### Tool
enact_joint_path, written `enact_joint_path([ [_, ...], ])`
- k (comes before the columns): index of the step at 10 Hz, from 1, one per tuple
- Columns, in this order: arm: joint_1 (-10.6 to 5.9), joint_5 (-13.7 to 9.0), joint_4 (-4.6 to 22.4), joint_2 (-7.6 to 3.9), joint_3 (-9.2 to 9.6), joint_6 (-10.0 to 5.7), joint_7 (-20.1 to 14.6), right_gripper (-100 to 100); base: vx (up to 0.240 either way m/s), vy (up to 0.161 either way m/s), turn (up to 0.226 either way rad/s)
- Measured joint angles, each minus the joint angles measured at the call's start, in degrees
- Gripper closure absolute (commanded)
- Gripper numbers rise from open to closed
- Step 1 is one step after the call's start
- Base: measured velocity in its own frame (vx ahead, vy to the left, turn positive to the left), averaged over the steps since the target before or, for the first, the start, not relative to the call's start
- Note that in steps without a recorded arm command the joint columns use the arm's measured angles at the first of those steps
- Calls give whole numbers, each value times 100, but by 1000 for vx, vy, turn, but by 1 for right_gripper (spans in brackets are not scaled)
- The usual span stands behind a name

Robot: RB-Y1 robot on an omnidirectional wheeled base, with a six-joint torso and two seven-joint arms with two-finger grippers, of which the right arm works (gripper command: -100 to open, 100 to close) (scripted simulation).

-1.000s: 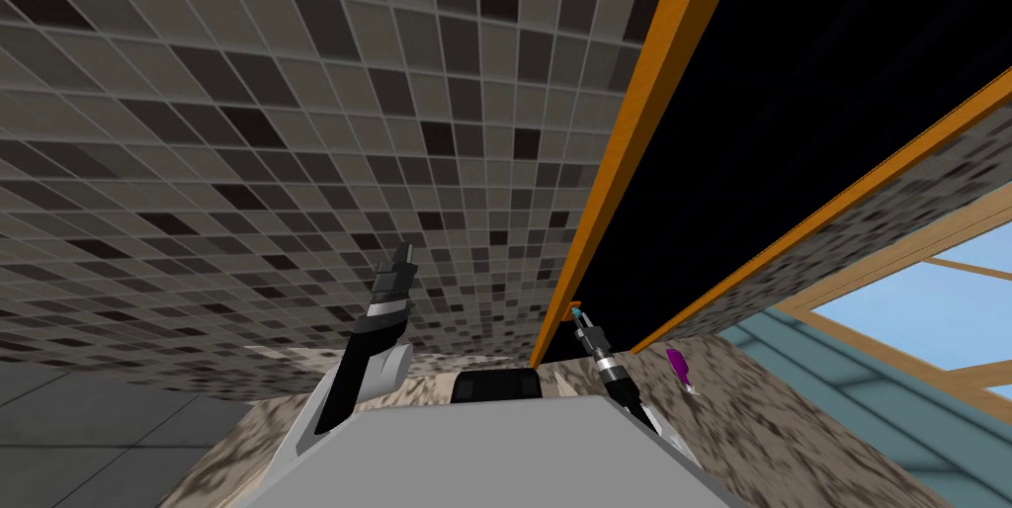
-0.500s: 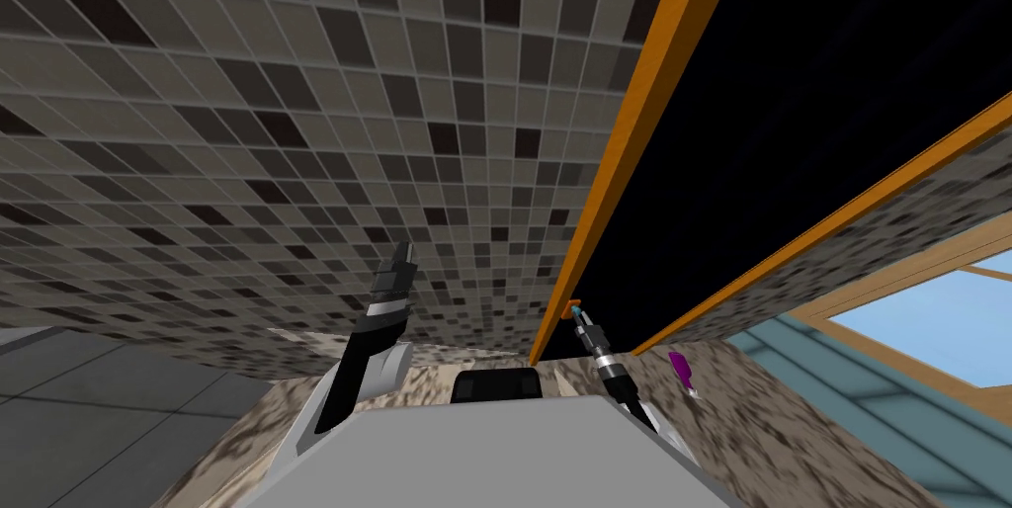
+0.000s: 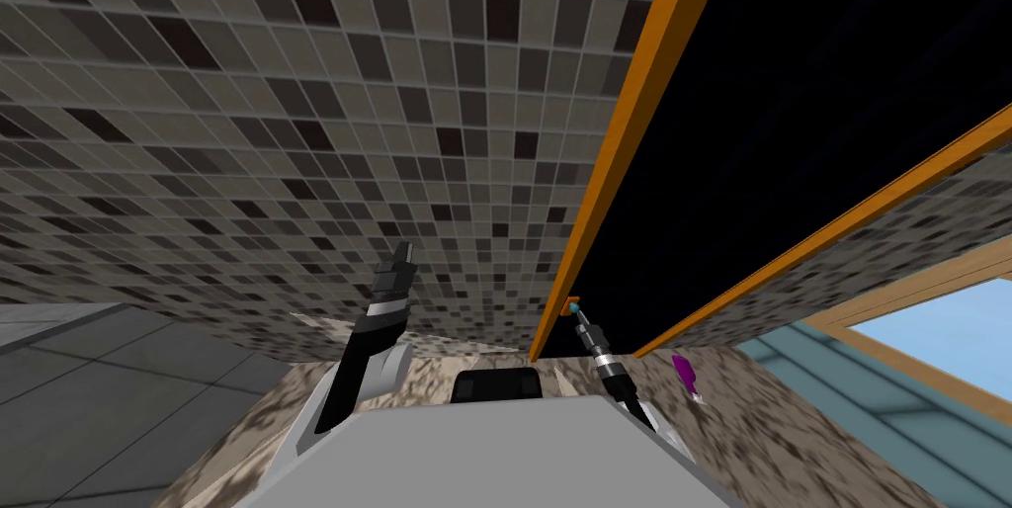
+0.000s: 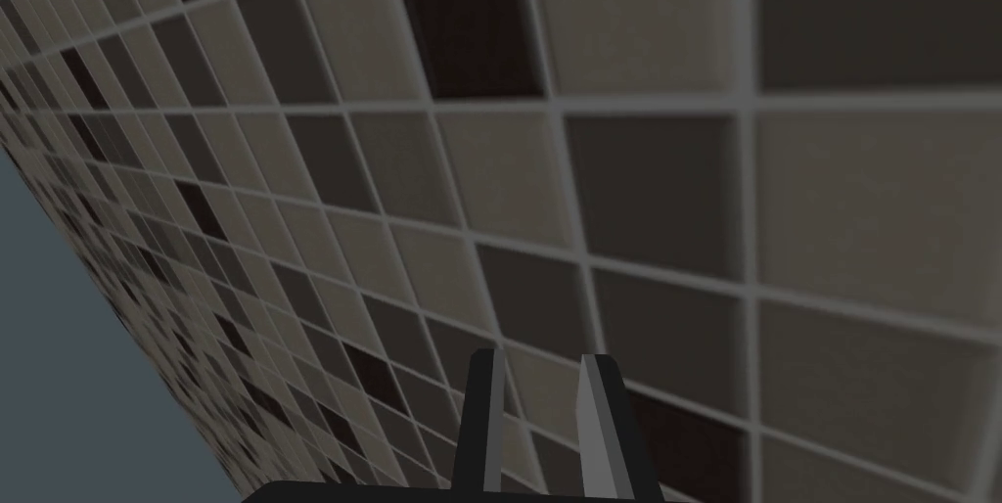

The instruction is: Pull the door open

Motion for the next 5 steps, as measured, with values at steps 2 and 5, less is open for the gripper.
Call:
enact_joint_path([
  [2, -15, -93, -6, 14, 32, 20, -288, -100, -38, -21, 66],
  [5, -31, -248, -33, 51, 44, 60, -770, -100, -32, -23, 60],
])
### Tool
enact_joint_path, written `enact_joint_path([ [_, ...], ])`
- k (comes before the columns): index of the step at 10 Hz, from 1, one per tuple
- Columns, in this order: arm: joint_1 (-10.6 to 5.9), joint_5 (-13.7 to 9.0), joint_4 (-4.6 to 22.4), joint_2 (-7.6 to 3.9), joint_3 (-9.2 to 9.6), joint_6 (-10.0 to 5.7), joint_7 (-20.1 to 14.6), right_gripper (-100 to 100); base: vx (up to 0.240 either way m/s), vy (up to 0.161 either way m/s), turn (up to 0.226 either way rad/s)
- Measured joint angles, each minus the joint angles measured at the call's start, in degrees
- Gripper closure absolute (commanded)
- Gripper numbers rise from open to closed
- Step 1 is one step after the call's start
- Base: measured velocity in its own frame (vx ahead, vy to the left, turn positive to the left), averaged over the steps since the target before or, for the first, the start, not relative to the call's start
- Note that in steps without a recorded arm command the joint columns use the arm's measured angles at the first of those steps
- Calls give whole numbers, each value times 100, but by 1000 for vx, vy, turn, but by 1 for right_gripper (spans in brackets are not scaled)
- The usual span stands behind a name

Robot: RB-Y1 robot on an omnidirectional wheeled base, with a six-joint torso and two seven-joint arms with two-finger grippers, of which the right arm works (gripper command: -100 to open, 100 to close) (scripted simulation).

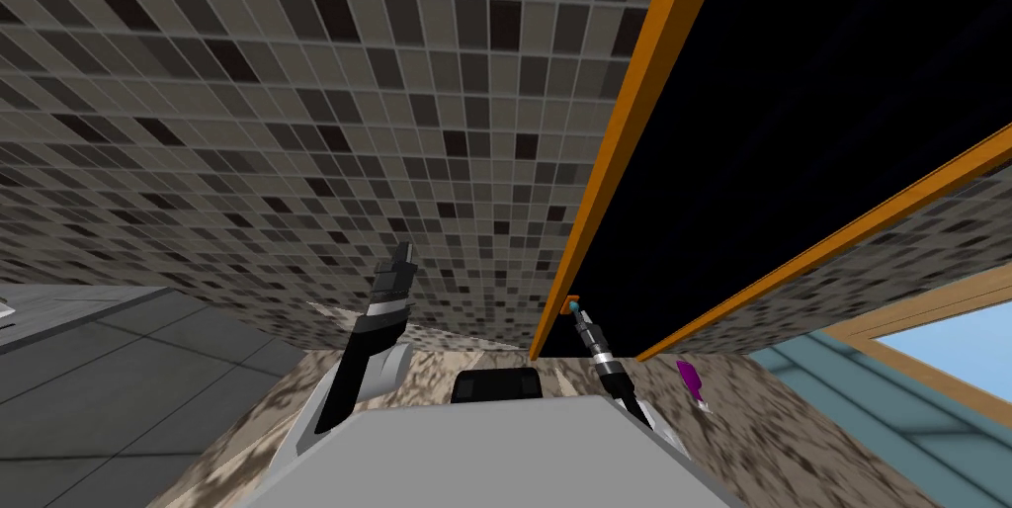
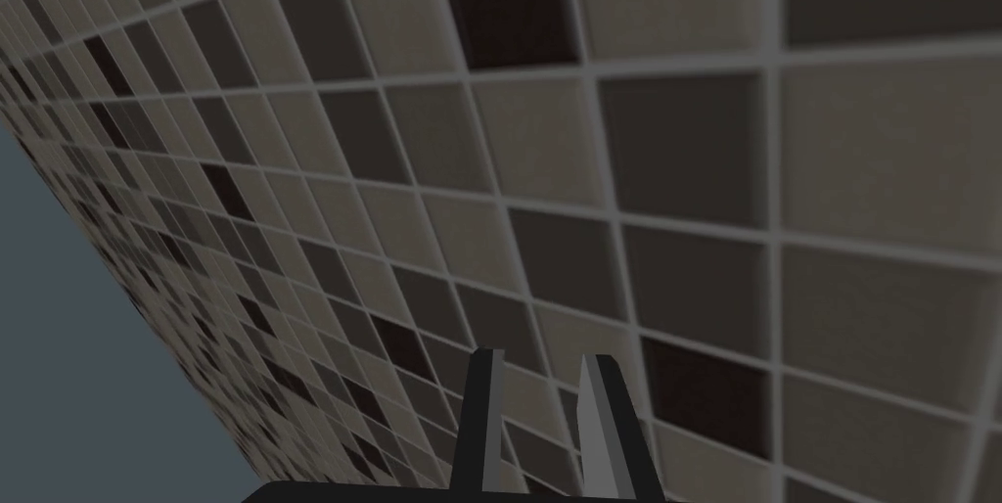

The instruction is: Pull the door open

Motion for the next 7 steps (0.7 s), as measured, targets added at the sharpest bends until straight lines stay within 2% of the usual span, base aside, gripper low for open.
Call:
enact_joint_path([
  [7, -51, -332, -26, 80, 30, 69, -1005, -100, -33, -18, 52],
])
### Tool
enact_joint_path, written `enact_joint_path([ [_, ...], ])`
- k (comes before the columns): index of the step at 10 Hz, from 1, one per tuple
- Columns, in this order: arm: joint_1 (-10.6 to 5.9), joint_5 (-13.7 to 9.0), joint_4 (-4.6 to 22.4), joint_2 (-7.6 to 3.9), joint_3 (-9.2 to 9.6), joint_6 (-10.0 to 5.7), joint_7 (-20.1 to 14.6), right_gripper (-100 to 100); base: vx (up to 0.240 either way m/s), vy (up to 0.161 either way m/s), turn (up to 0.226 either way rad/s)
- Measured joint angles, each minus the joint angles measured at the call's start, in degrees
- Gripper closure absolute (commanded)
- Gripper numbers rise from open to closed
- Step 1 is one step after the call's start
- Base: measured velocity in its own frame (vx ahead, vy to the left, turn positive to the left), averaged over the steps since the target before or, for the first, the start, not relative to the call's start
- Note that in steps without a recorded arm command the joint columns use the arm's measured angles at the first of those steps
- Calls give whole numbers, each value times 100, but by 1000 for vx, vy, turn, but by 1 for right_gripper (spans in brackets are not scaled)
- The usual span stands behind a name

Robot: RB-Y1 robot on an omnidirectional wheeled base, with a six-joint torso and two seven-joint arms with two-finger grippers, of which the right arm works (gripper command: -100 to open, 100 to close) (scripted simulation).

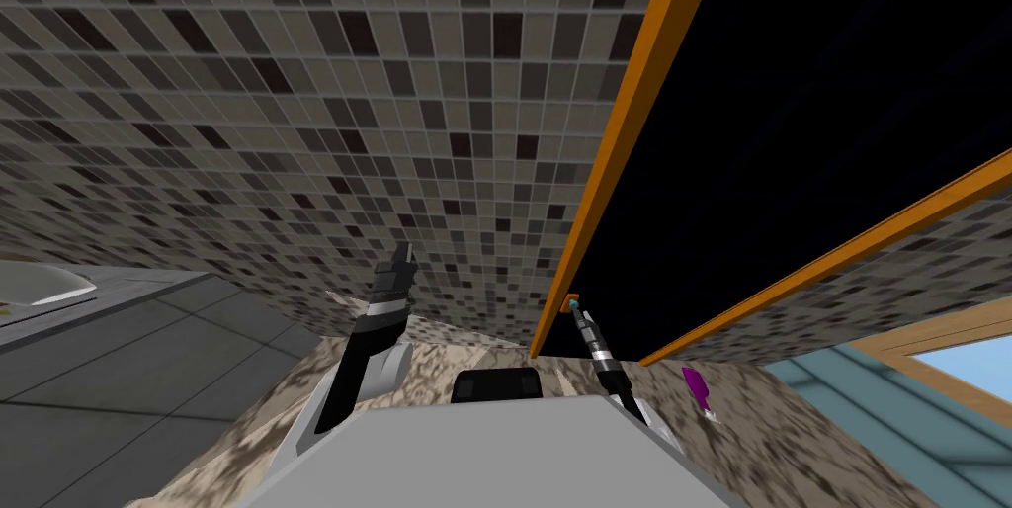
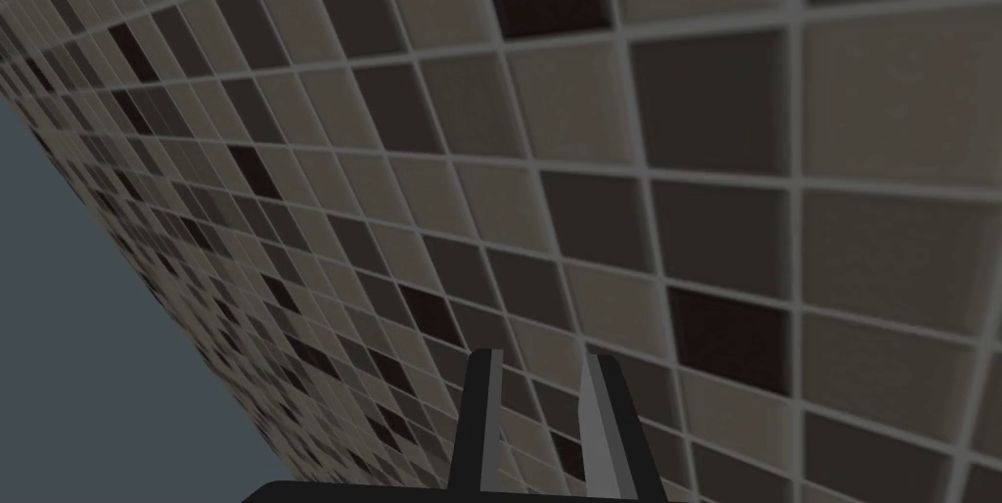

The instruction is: Pull the door open

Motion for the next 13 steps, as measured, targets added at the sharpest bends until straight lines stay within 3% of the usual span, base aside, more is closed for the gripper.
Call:
enact_joint_path([
  [13, -117, -777, -63, 177, 71, 166, -1857, -100, -45, -23, 71],
])
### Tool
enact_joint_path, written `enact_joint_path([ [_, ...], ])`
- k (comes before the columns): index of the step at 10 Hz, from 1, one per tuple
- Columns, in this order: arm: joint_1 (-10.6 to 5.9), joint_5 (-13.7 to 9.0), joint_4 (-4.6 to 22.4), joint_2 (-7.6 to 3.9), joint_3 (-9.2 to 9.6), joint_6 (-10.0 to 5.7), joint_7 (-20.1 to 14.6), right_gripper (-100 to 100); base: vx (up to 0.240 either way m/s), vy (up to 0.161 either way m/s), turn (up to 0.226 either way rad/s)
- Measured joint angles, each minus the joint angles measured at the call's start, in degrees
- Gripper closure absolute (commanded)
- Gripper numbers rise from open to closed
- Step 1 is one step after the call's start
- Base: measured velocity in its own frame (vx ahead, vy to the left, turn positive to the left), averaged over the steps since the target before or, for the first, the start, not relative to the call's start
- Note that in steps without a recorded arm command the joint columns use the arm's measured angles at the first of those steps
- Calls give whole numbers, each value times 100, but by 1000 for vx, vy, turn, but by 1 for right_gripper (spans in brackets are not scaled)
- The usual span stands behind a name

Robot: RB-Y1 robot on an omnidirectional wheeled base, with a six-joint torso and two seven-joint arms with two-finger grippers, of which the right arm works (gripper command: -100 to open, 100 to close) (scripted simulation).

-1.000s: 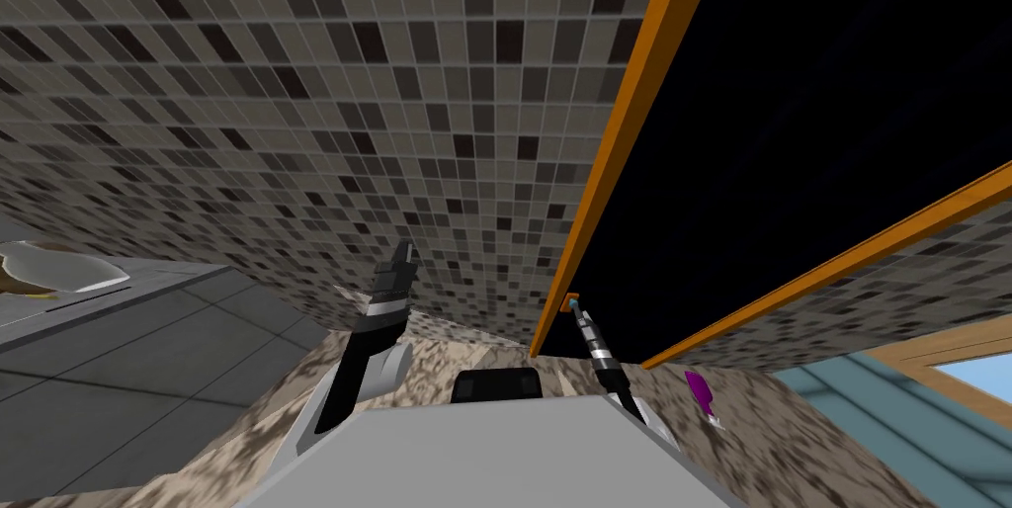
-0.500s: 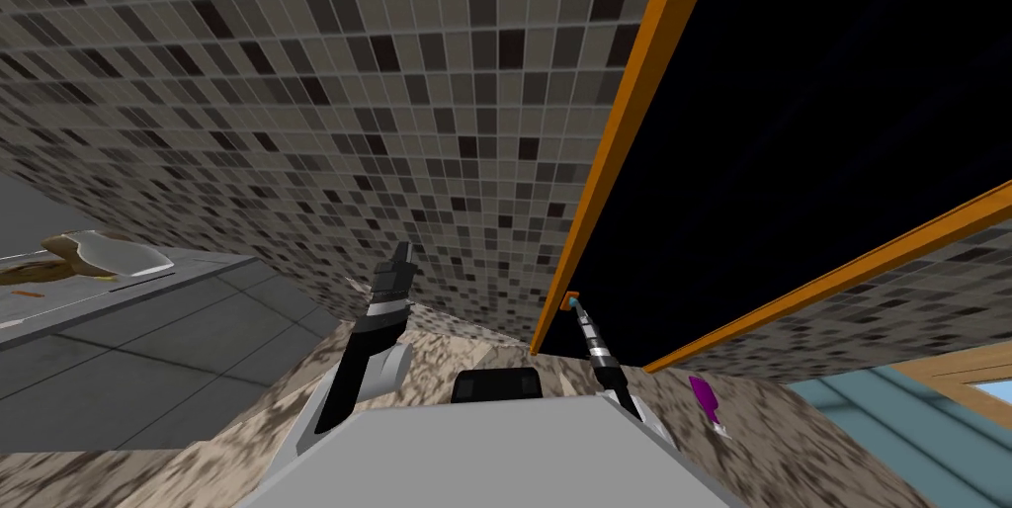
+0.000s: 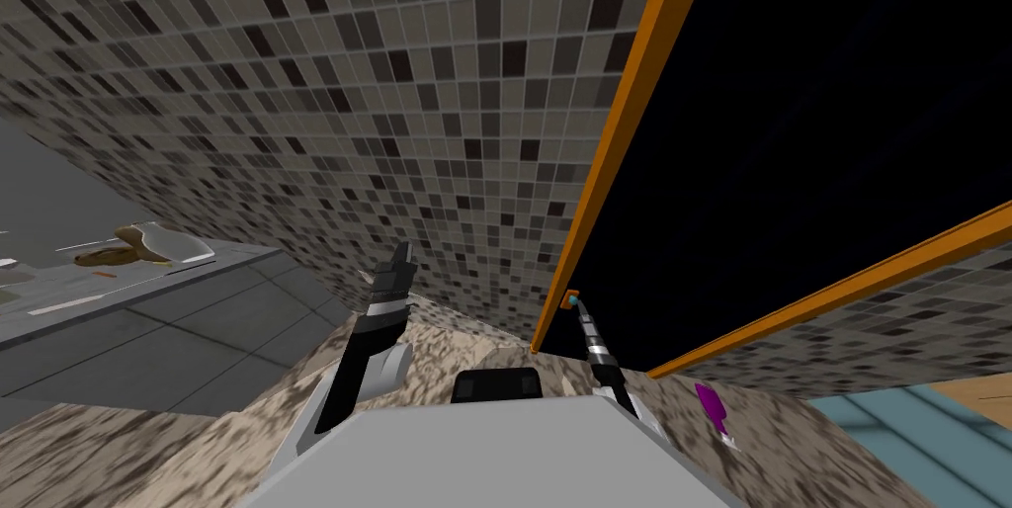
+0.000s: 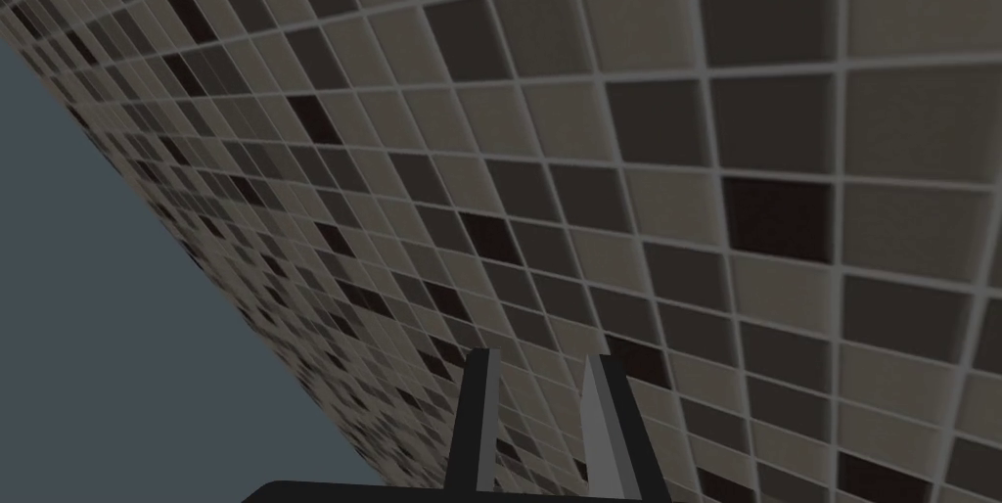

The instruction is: Pull the door open

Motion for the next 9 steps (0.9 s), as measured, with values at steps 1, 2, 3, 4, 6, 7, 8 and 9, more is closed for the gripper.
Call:
enact_joint_path([
  [1, -8, -48, -7, 12, 5, 13, -133, -100, -55, -27, 76],
  [2, -9, -124, -33, 32, 12, 36, -286, -100, -44, -21, 46],
  [3, -16, -164, -37, 41, 16, 49, -398, -100, -52, -22, 91],
  [4, -26, -238, -46, 57, 22, 67, -546, -100, -81, -30, 135],
  [6, -41, -394, -78, 97, 37, 111, -843, -100, -48, -22, 62],
  [7, -54, -474, -83, 116, 44, 127, -997, -100, -38, -21, 55],
  [8, -64, -517, -81, 125, 48, 135, -1110, -100, -52, -19, 97],
  [9, -73, -595, -88, 141, 55, 148, -1259, -100, -84, -25, 147],
])
